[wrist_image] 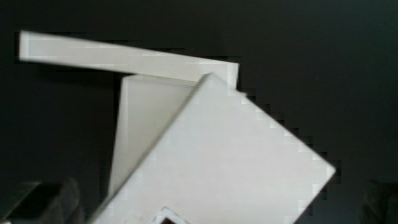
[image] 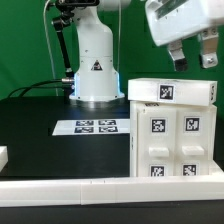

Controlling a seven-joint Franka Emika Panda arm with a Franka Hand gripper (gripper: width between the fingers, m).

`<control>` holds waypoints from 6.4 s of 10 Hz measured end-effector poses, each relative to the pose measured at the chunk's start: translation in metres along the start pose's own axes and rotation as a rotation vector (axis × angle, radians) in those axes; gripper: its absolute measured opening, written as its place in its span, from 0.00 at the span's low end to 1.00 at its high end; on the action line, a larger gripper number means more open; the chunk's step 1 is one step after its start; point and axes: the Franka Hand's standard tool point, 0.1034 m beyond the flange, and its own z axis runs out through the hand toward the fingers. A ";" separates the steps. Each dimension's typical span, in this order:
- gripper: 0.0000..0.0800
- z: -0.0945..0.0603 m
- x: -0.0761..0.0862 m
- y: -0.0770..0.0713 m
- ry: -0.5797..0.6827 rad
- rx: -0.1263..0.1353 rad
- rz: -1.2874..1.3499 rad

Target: Assemble cabinet

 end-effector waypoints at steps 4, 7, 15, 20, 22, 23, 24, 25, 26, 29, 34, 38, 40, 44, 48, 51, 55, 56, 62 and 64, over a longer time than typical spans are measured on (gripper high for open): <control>1.00 -0.001 0.000 -0.002 0.000 0.001 -0.230; 1.00 -0.001 0.001 -0.001 0.006 -0.004 -0.557; 1.00 -0.002 0.003 0.002 -0.004 -0.111 -1.354; 1.00 -0.001 0.015 0.007 -0.038 -0.163 -1.886; 1.00 0.001 0.016 0.009 -0.053 -0.182 -2.034; 1.00 0.003 0.016 0.012 -0.062 -0.186 -2.079; 1.00 0.004 0.017 0.012 -0.066 -0.191 -2.129; 1.00 0.005 0.019 0.013 -0.070 -0.203 -2.196; 1.00 0.006 0.020 0.013 -0.073 -0.207 -2.235; 1.00 0.015 0.027 0.018 -0.089 -0.240 -2.289; 1.00 0.022 0.037 0.023 -0.101 -0.256 -2.257; 0.70 0.020 0.038 0.021 -0.079 -0.254 -2.128; 0.70 0.020 0.038 0.021 -0.058 -0.252 -1.981; 0.70 0.021 0.032 0.025 0.009 -0.231 -1.578; 0.70 0.022 0.025 0.023 0.078 -0.192 -1.159; 0.70 0.023 0.025 0.023 0.115 -0.161 -0.856; 0.70 0.024 0.025 0.022 0.130 -0.142 -0.638; 0.70 0.024 0.025 0.022 0.132 -0.137 -0.582; 0.70 0.025 0.023 0.021 0.150 -0.087 -0.105; 0.70 0.025 0.021 0.020 0.141 -0.052 0.153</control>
Offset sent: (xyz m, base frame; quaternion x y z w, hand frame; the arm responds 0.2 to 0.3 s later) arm 0.0000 0.0000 0.0000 0.0000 0.0000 -0.1296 0.9916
